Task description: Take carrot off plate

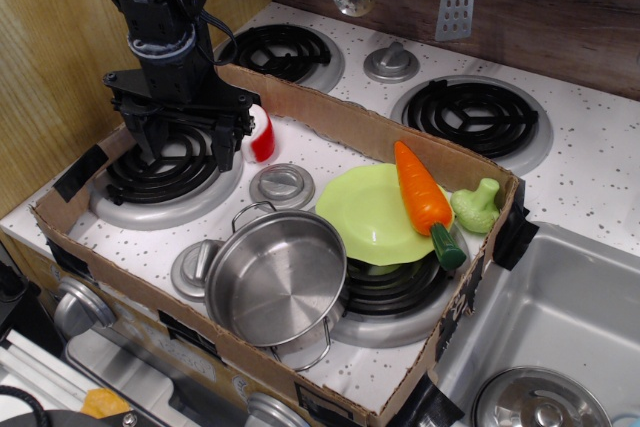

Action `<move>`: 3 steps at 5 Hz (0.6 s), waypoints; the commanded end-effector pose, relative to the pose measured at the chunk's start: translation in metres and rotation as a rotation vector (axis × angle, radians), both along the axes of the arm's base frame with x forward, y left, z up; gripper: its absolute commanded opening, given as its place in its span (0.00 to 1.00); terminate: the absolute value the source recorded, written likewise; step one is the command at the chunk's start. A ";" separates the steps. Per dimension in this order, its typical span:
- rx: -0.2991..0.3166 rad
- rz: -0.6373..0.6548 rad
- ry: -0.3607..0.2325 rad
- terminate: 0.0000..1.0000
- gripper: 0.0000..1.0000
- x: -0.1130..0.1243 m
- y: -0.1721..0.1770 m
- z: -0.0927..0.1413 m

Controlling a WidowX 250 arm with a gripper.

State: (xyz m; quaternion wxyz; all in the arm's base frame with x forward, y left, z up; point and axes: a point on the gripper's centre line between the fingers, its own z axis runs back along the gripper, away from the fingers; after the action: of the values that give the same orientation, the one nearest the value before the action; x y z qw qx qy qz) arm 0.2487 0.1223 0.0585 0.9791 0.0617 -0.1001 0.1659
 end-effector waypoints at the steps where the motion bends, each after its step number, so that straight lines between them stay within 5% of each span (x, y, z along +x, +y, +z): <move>1: 0.000 0.000 0.000 0.00 1.00 0.000 0.000 0.000; 3: 0.024 0.179 -0.005 0.00 1.00 0.029 -0.018 0.019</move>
State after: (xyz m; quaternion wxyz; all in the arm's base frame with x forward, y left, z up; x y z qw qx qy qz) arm 0.2729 0.0989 0.0702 0.9610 0.0816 -0.0815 0.2515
